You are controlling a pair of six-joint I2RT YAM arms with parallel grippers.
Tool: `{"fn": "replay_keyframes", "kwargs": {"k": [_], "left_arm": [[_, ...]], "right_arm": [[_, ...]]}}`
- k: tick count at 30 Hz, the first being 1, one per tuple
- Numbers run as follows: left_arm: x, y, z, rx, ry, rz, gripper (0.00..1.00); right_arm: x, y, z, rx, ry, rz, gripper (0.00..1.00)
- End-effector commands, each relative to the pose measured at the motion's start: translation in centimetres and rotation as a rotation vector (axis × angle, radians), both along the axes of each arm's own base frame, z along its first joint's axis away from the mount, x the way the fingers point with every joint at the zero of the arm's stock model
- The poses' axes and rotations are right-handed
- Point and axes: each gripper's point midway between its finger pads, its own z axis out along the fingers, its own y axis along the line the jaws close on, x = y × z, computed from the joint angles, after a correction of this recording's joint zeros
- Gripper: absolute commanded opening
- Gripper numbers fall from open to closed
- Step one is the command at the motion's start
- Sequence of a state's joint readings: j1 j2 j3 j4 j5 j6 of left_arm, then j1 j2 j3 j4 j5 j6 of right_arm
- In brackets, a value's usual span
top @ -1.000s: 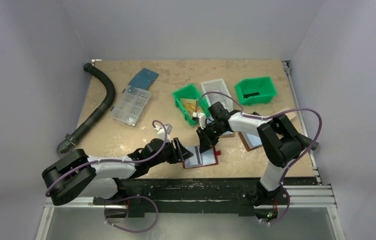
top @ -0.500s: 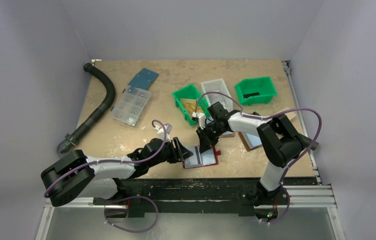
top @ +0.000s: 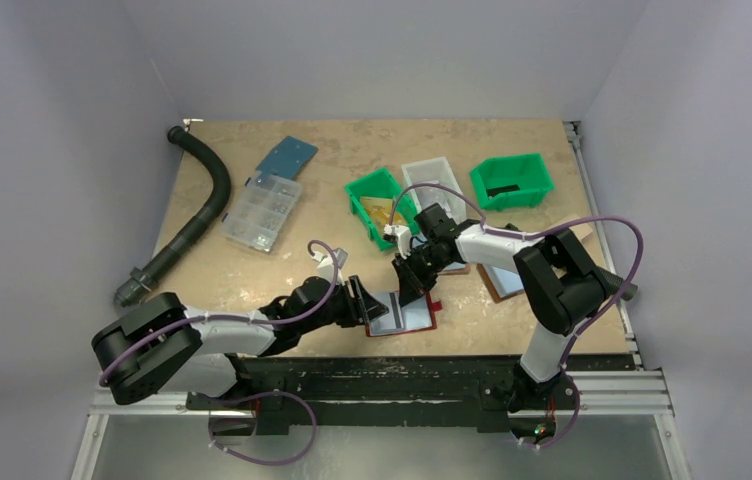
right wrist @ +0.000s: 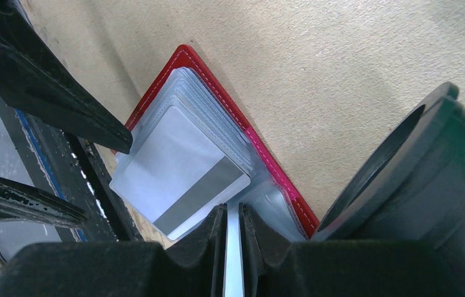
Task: Take the credit cards out of the card holder
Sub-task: Remove the credit card from the card holder.
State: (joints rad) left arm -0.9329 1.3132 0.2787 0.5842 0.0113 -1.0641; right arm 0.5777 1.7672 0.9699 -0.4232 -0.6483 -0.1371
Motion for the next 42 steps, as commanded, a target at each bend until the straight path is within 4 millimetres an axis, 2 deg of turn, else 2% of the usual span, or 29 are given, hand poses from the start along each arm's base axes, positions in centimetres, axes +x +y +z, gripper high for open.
{"fn": "replay_keyframes", "kwargs": {"k": [1, 13, 42], "left_arm": [[0.3, -1.3, 2.0, -0.075, -0.028, -0.013, 0.48], [0.4, -0.8, 0.8, -0.038, 0.015, 0.019, 0.49], [0.4, -1.3, 2.1, -0.080, 0.003, 0.007, 0.49]], "right_arm": [[0.7, 0.2, -0.3, -0.021, -0.023, -0.002, 0.20], [0.7, 0.2, -0.3, -0.022, -0.022, -0.003, 0.20], [0.6, 0.3, -0.4, -0.023, -0.020, 0.003, 0.20]]}}
